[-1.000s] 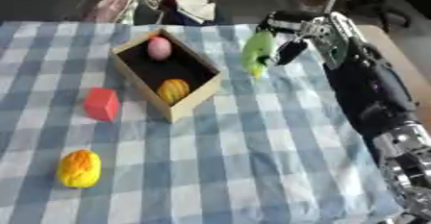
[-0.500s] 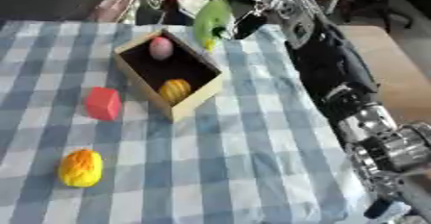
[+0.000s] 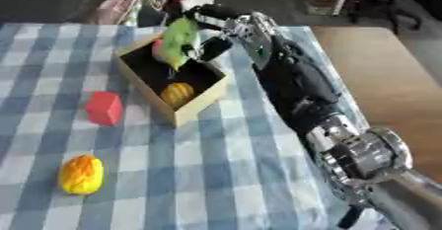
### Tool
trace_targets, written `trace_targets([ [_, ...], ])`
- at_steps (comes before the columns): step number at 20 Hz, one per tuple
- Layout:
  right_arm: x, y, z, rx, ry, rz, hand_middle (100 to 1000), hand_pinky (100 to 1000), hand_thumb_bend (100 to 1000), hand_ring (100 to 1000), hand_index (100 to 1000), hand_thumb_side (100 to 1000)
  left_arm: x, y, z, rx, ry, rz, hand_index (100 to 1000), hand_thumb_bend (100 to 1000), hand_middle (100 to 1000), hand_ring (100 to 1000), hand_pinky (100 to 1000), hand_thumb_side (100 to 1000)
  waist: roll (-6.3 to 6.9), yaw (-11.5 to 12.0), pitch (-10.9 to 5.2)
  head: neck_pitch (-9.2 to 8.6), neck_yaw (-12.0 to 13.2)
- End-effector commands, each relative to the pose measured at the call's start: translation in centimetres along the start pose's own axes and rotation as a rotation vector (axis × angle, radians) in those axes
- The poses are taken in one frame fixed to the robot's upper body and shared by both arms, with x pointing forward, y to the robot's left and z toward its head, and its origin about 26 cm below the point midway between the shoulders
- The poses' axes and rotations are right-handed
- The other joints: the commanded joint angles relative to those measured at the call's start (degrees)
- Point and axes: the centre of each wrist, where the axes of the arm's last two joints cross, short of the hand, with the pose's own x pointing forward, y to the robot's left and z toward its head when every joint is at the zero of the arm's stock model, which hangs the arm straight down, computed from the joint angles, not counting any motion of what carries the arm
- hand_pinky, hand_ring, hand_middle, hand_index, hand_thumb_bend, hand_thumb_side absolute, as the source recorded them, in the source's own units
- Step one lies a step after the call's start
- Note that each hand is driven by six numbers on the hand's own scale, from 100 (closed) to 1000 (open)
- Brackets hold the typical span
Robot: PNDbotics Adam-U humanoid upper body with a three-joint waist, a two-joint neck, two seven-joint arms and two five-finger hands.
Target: Pick up objects on the table and place them in the box.
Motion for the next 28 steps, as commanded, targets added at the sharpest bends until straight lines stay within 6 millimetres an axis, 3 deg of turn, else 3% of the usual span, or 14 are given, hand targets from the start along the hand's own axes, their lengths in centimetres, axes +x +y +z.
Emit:
trace_targets([
  [1,0.3,-1.4,-0.2,-0.01,0.008,0.086,880,817,189,774,963,436,0.6,0.2,-0.4,-0.014,-0.022,-0.014,734,100,551,518,725,639,0.65,0.0,-0.46,-0.46,-0.2],
  [6,0.5,-2.0,-0.2,-0.008,-0.002,0.175,926,835,288,805,976,530,0.6,0.2,-0.4,-0.016,-0.02,-0.012,734,100,551,518,725,639,0.63,-0.2,-0.6,-0.35,-0.1],
  [13,1.4,-4.5,0.9,-0.059,-0.185,0.252,866,827,224,783,964,447,0.6,0.3,-0.2,-0.008,-0.015,-0.017,734,100,551,518,725,640,0.49,-0.6,-0.81,-0.1,0.3],
  [19,4.8,-6.3,1.7,0.012,-0.435,0.332,847,829,218,785,947,460,0.6,0.4,-0.2,-0.008,-0.012,-0.019,734,100,551,518,725,640,0.24,-0.7,-0.93,-0.03,0.5],
  [24,8.3,-6.0,1.1,0.155,-0.583,0.387,844,829,223,790,943,509,0.6,0.3,-0.2,-0.011,-0.013,-0.019,734,100,551,518,725,640,0.19,-0.6,-0.92,0.02,0.4],
  [28,10.2,-5.7,0.8,0.2,-0.658,0.39,837,827,176,781,942,482,0.6,0.4,-0.3,-0.012,-0.014,-0.02,734,100,551,518,725,638,0.21,-0.5,-0.85,-0.01,0.3],
])
